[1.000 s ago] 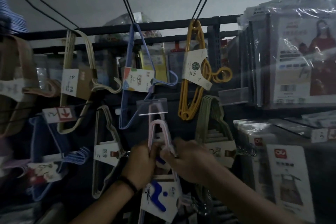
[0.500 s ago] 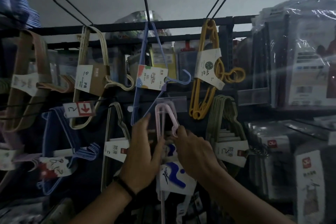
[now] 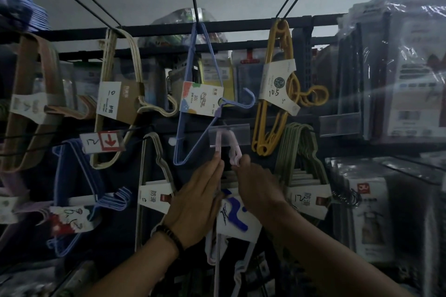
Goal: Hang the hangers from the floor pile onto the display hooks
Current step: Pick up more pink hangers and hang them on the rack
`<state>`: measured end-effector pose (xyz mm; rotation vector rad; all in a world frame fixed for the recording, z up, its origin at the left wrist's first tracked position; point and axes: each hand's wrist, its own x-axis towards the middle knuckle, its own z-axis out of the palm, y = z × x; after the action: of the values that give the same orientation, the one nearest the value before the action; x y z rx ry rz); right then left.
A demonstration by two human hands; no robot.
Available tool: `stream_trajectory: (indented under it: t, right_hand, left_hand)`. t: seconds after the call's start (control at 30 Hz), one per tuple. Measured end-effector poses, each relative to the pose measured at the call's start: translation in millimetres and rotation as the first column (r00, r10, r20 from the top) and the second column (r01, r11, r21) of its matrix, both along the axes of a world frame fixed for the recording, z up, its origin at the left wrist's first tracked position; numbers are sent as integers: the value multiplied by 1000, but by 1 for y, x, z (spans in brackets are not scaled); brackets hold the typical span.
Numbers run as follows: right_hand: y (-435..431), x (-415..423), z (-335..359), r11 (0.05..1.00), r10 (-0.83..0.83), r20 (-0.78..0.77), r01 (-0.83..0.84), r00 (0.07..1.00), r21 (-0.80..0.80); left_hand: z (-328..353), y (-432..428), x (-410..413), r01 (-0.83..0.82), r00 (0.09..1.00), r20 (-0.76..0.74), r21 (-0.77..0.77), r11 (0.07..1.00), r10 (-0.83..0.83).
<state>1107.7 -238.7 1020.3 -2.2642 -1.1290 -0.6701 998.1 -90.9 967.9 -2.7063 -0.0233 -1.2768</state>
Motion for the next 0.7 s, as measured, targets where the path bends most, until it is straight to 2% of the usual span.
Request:
stream_trajectory:
  t: [0.1, 0.2, 0.3, 0.37, 0.47, 0.6, 0.7]
  right_hand:
    - [19, 10, -3, 997, -75, 127, 78, 989, -24]
    - [26, 24, -9, 997, -30, 67, 34, 997, -72]
    - [29, 37, -16, 990, -60, 148, 78, 987, -116]
    - [27, 37, -17, 993, -73, 99, 81, 992, -80]
    - [18, 27, -22, 995, 3, 32, -6, 999, 98]
    - [12, -9, -43, 978, 204, 57, -206, 977, 35]
    - [13, -57, -59, 914, 405, 8, -405, 914, 35]
  left_hand:
    - [-4, 8, 10, -104, 991, -91, -11, 995, 102]
    - [-12, 9, 13, -186, 966, -178, 35, 982, 189]
    - [-17, 4, 12, -238, 938, -246, 54, 970, 244]
    - [-17, -1, 7, -230, 935, -271, 34, 973, 231]
    - [-20, -9, -17, -221, 935, -299, -73, 973, 190]
    - [-33, -26, -72, -367, 883, -372, -170, 915, 286]
    - [-51, -38, -131, -547, 755, -552, -231, 805, 354]
